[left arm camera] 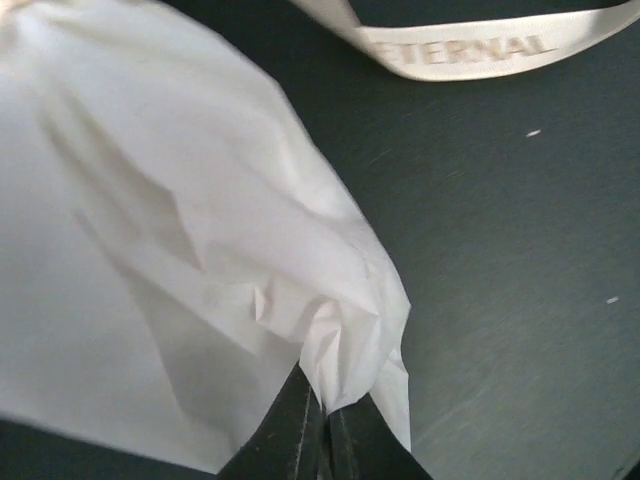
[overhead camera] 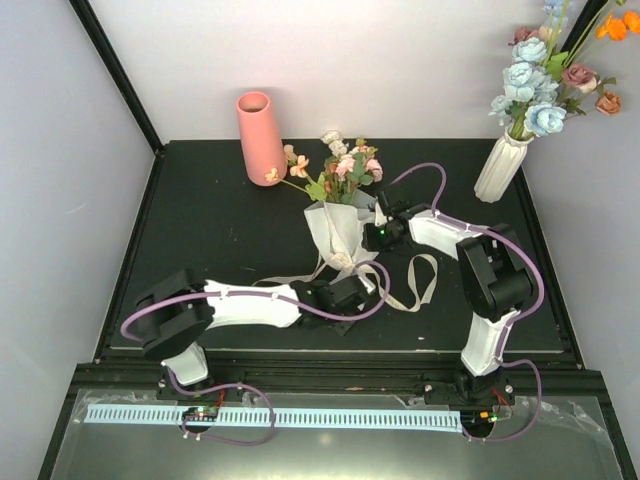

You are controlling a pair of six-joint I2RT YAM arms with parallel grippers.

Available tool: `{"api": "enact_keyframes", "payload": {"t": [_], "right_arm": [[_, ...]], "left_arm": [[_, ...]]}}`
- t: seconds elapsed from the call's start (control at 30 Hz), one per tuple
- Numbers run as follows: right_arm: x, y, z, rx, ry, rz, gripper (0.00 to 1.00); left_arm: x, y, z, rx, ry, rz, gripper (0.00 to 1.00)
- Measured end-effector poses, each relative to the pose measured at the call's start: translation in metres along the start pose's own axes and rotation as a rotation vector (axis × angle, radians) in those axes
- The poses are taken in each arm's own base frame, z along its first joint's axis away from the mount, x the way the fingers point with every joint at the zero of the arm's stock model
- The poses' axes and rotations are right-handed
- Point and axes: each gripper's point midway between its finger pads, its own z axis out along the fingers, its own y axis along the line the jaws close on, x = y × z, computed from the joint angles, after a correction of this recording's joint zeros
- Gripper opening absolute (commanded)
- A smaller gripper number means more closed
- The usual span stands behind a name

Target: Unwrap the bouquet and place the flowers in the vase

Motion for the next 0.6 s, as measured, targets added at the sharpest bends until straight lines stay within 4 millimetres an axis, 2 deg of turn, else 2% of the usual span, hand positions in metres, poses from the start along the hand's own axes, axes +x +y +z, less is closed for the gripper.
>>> {"api": "enact_keyframes", "payload": {"t": [0.2,0.47,0.6], "right_arm": [[0.015,-0.009,0.006,0.017,0.025,0.008,0.26],[0.041,-0.013,-0.001,-0.002,0.031,0.039,0.26],[0.053,-0.013,-0.006,-0.021,0.042,0.054,0.26]], "left_arm": [[0.021,0.039,-0.021,-0.104,-0.037,-0.045,0.02],[0.044,0.103,-0.029,-0.229,-0.035,-0.238,0.02],[0.048,0.122,-0.032,-0.251,-0.042,-0.321,0.02]]}}
